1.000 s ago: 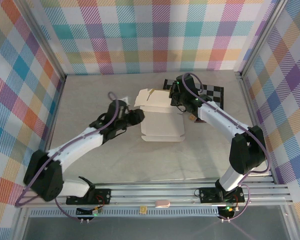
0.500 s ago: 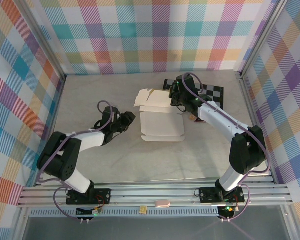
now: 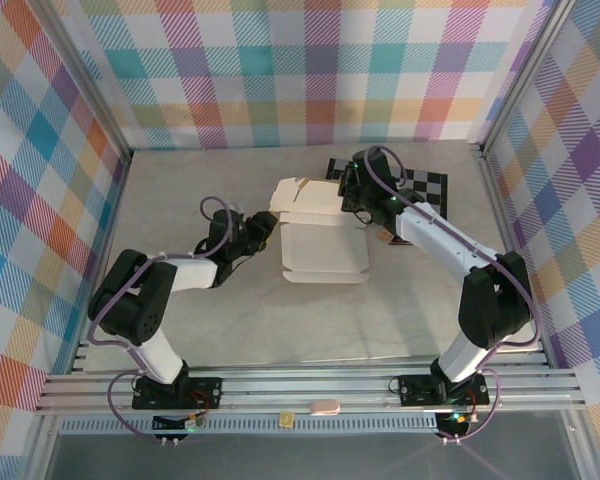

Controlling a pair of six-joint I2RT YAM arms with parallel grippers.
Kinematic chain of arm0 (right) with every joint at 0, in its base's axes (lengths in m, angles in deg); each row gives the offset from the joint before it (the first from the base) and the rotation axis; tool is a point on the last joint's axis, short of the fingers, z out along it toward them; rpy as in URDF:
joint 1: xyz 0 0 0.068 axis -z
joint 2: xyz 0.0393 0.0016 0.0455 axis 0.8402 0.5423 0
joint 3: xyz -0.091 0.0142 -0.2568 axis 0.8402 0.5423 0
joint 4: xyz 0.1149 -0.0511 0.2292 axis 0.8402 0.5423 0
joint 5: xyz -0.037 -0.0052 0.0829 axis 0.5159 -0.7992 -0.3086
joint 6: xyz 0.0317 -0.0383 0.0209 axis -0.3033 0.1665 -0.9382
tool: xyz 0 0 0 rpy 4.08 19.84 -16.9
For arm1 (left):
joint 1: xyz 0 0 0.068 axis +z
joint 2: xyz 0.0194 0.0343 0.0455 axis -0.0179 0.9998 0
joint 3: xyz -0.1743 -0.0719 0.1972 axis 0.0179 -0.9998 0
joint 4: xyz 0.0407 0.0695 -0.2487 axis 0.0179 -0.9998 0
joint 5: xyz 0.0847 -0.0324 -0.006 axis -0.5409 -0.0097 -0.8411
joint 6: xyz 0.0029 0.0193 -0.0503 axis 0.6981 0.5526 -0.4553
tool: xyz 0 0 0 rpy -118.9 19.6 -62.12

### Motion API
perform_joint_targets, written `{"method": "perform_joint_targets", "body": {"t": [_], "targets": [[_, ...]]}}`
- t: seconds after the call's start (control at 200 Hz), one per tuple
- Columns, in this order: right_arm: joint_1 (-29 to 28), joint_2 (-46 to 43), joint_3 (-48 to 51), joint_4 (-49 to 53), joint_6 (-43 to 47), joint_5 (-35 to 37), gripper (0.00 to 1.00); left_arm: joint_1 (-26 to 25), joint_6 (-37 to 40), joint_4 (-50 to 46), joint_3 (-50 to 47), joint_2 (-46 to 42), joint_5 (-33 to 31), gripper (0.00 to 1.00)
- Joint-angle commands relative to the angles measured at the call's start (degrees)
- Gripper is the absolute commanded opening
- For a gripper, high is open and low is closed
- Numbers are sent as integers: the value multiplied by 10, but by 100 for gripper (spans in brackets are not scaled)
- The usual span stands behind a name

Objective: Fold the paper box

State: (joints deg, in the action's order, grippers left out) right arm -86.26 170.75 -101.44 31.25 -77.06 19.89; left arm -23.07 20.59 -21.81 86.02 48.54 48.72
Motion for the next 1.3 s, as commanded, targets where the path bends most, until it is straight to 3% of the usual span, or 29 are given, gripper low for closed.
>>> {"method": "perform_joint_targets", "body": {"t": [0.0,0.355,0.675,0.89,0.98,1.145,1.3], "targets": [[-1,-7,-8,6,-28,-8,0,-10,-6,37,17,10,8,42],[-1,-7,-6,3,-31,-10,0,-34,8,23,36,19,3,44],[-2,-8,-7,6,-32,-14,0,-50,102,-167,105,18,-16,44],[-2,-11,-8,16,-31,-14,0,-52,150,-242,124,6,-26,40],[-5,-14,-15,38,-25,-4,0,-54,175,-279,128,-27,-41,42],[-15,-18,-26,85,-23,16,0,-56,229,-371,118,-132,-42,54],[-23,-16,-55,151,-12,46,0,-54,300,-492,104,-240,-41,55]]}}
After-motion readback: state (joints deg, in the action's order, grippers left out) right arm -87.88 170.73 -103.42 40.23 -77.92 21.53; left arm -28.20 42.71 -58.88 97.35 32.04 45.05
